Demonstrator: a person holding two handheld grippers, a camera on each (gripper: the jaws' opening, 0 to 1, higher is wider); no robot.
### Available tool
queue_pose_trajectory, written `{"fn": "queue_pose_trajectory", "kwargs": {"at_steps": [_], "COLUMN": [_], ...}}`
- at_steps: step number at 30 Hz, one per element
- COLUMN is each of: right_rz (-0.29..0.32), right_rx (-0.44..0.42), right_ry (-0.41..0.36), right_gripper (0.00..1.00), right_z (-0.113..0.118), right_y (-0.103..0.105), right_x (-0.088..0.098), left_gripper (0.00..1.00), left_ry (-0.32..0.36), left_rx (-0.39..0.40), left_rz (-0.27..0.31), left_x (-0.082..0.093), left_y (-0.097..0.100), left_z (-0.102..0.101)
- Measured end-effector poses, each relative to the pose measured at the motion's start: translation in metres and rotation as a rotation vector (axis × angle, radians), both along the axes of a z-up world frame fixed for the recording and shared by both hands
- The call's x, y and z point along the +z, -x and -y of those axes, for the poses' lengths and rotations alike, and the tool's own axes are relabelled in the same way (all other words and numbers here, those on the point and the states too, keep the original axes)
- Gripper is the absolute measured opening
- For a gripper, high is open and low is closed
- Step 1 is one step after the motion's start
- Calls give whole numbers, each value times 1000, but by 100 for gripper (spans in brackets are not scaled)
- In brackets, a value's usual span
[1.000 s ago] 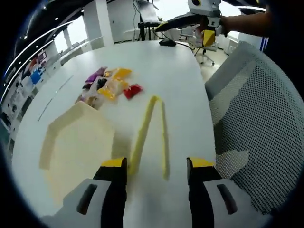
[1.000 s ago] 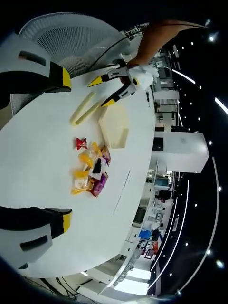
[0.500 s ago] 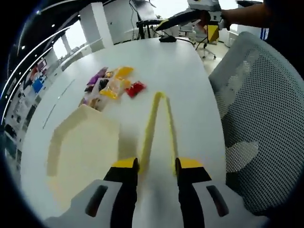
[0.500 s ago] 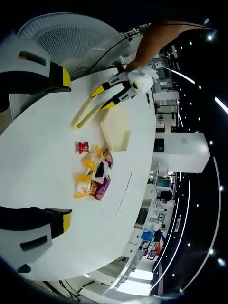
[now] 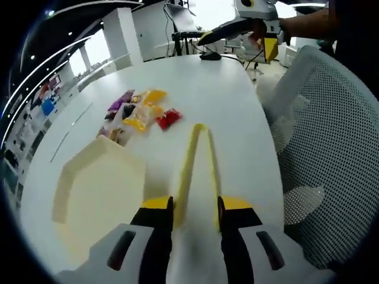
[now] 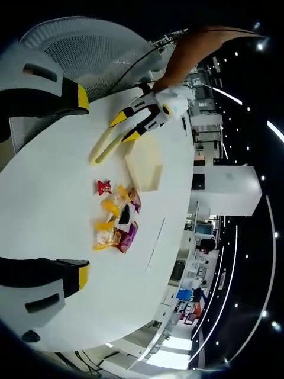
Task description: Place the target food into the container with the food tongs after gripping and lifting it, then release it inside without dropping or visibly crushing the food.
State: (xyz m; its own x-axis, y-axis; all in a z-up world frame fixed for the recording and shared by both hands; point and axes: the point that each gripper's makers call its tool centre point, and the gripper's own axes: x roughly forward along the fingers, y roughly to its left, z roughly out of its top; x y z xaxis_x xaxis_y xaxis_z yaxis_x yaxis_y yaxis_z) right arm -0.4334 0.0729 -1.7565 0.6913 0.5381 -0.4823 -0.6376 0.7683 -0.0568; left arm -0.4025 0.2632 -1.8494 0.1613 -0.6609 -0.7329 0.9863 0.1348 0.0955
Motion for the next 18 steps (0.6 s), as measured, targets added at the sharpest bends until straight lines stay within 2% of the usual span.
{"fn": "queue_pose_trajectory", "kwargs": {"at_steps": [8, 14, 18], "right_rz": [-3, -4, -5], "right_rx": [-8, -10, -12], "right_ry": [-4, -5, -4], "right_gripper": [100, 100, 100], "right_z": [1, 2, 3], "right_y": [2, 3, 4], "right_x": [0, -1, -1], "left_gripper": [28, 22, 17], "left_ry": [59, 67, 45], "left_rx": [0, -15, -33], "left_rz": [-14, 14, 29], "left_x": [0, 0, -1], "left_y": [-1, -3, -5], "left_z": [1, 1, 1]}}
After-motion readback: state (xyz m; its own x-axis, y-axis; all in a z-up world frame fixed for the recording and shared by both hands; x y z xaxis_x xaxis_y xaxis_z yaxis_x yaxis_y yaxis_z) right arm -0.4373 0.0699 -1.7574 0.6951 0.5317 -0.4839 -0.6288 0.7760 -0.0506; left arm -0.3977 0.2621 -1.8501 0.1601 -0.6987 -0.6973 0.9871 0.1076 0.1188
